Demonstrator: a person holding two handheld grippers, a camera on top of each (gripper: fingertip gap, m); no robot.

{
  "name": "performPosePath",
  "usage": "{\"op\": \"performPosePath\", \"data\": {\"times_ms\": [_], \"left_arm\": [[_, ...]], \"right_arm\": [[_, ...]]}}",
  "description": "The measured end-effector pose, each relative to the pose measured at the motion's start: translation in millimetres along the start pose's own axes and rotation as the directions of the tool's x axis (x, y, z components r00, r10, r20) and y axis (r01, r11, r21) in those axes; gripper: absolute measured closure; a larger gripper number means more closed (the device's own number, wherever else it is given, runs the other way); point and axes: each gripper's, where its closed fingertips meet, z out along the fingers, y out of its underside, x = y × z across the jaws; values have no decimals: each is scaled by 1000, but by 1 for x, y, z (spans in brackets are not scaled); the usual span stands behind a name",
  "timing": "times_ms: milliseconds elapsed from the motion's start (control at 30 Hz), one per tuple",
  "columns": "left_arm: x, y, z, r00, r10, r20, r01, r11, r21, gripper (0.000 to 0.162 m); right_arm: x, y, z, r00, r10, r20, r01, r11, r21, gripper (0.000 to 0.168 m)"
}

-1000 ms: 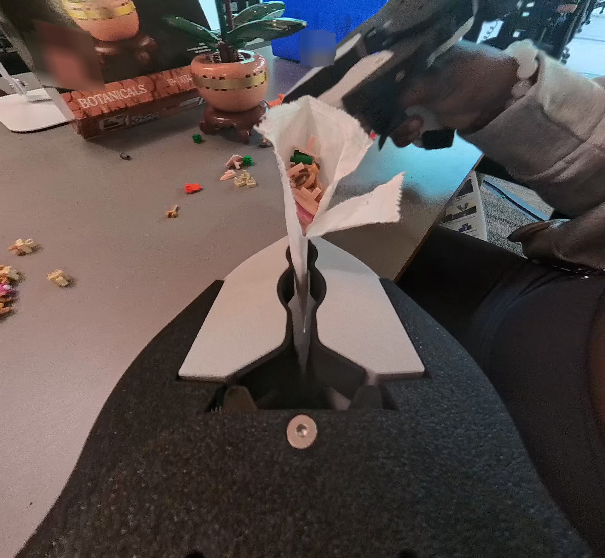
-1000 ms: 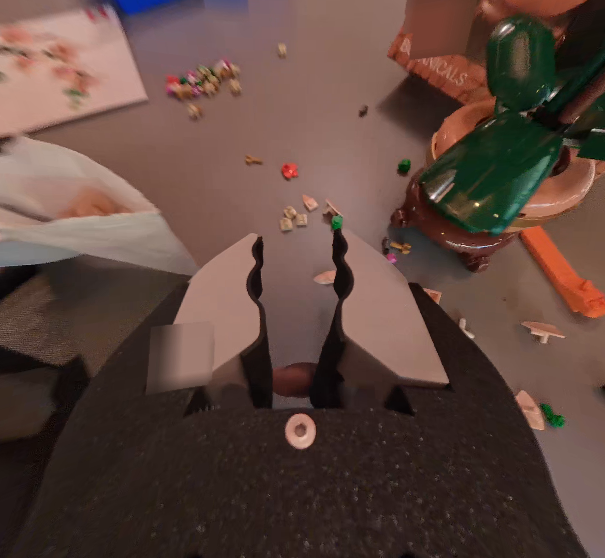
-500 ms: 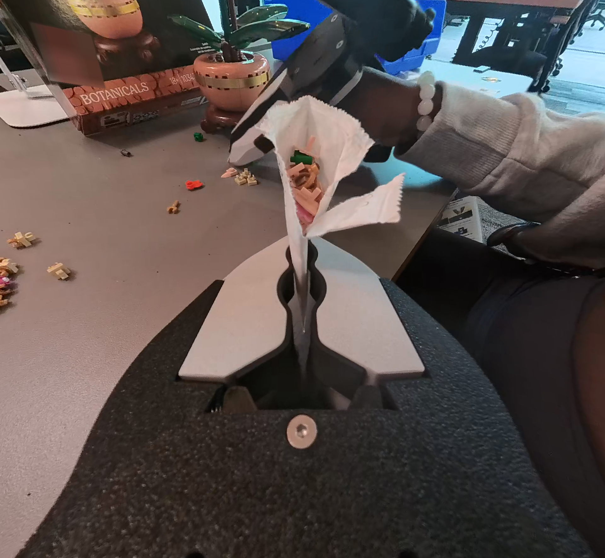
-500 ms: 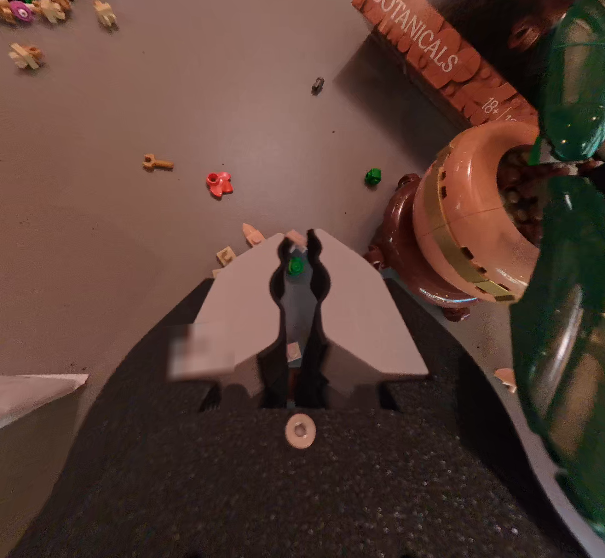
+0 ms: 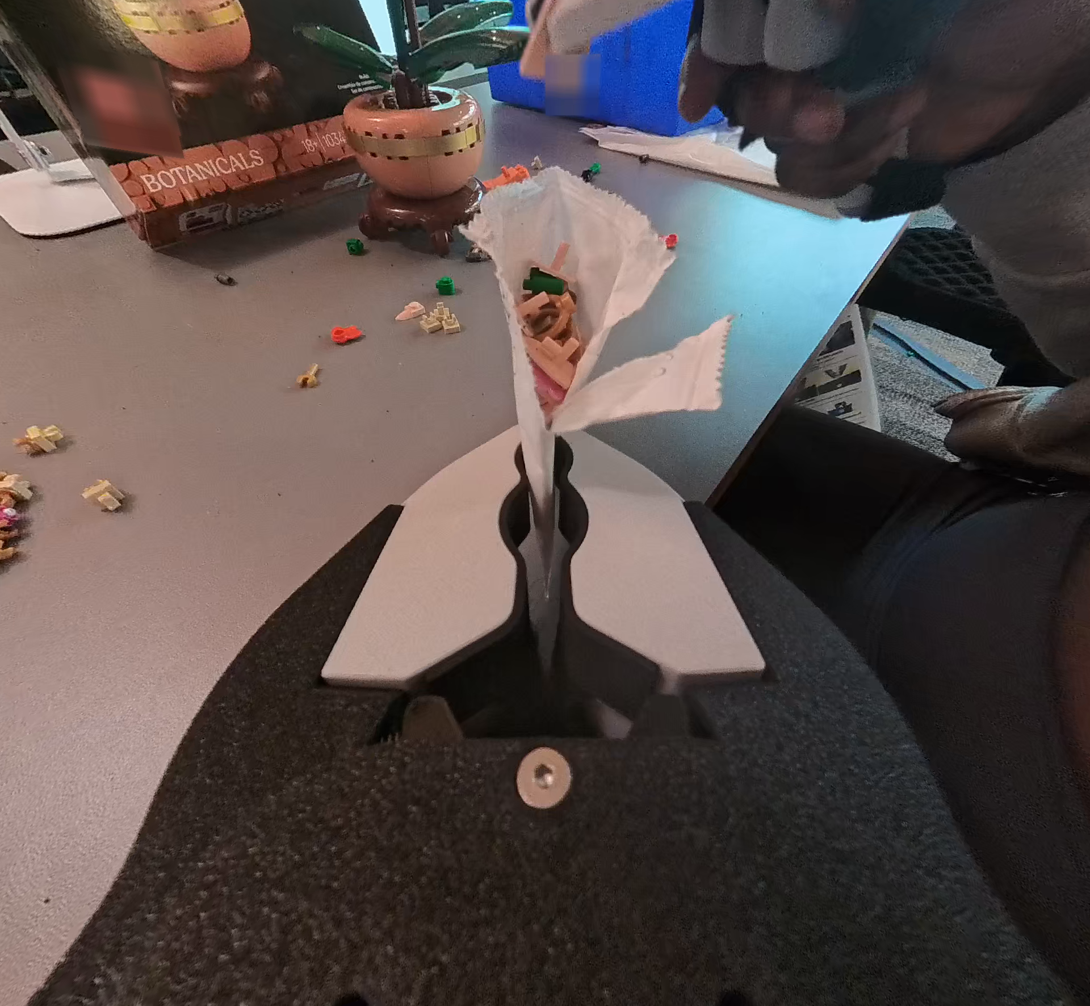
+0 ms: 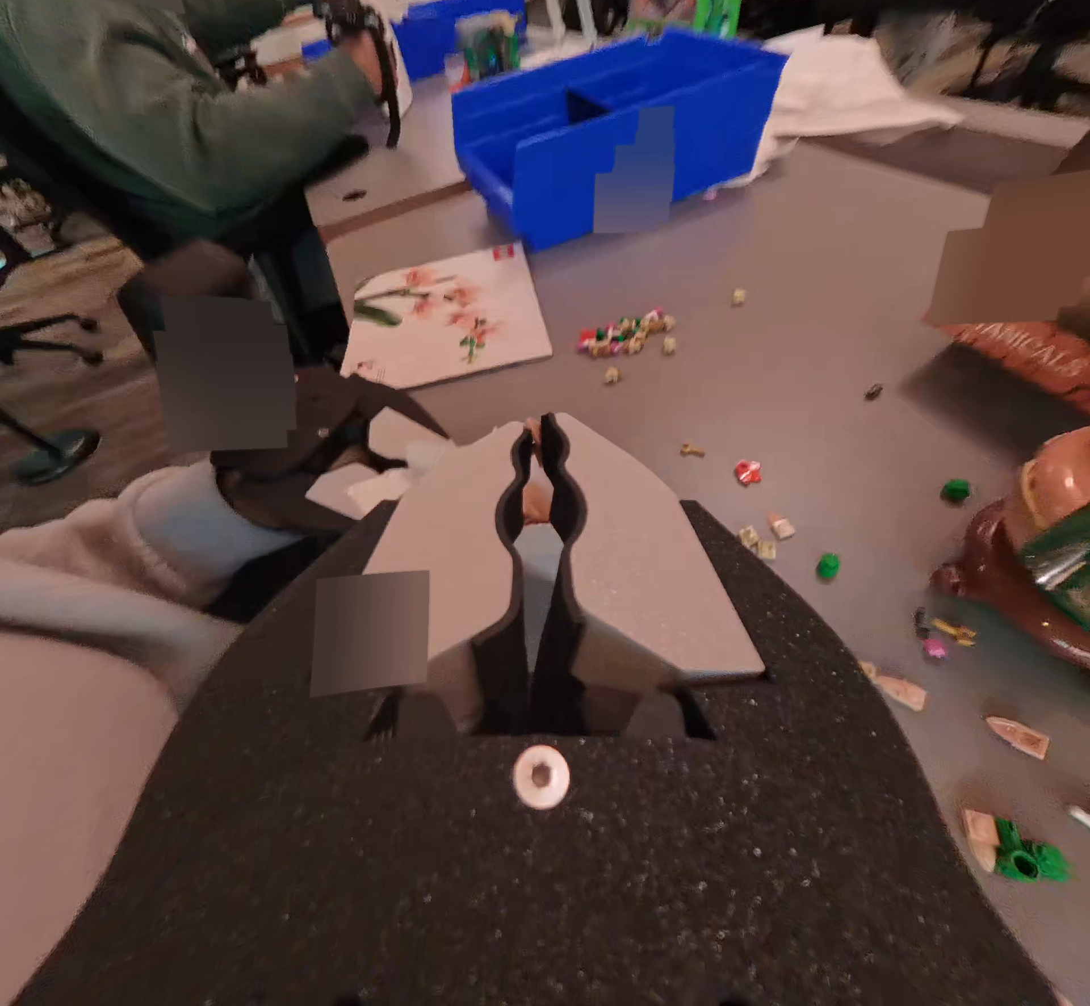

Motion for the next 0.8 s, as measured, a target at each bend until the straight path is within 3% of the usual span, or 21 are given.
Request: {"op": "performPosePath", "data": {"times_ms": [67, 133, 233, 367, 433, 567, 667, 800], "left_arm": [[0, 0, 0, 1000, 8, 6, -8, 1000, -1, 158], [0, 0, 0, 1000, 15, 11, -15, 1000, -3, 158], [0, 0, 1, 1000, 21, 14, -21, 1000, -5, 158], [0, 0, 0, 1000, 21, 12, -21, 1000, -5, 158], [0, 0, 0, 1000, 19, 12, -19, 1000, -5, 158], [0, 0, 1, 1000, 18, 11, -18, 1000, -4, 158], [0, 0, 1, 1000, 20, 12, -20, 1000, -7, 158], [0, 1, 1, 1000, 19, 14, -19, 1000, -9, 158]], "right_arm": [[2, 19, 6, 999, -30, -9, 29, 993, -114, 164], [1, 29, 9, 999, -51, 0, 50, 985, -163, 151], [-3, 29, 8, 997, -70, 15, 72, 985, -159, 147], [15, 19, -9, 989, -133, -71, 127, 988, -91, 145], [35, 22, -26, 979, -156, -133, 144, 985, -98, 147], [107, 71, -60, 921, -176, -347, 59, 944, -323, 153], [107, 90, -48, 953, -119, -278, 16, 938, -347, 153], [111, 93, -25, 948, -173, -267, 60, 922, -383, 153]]}}
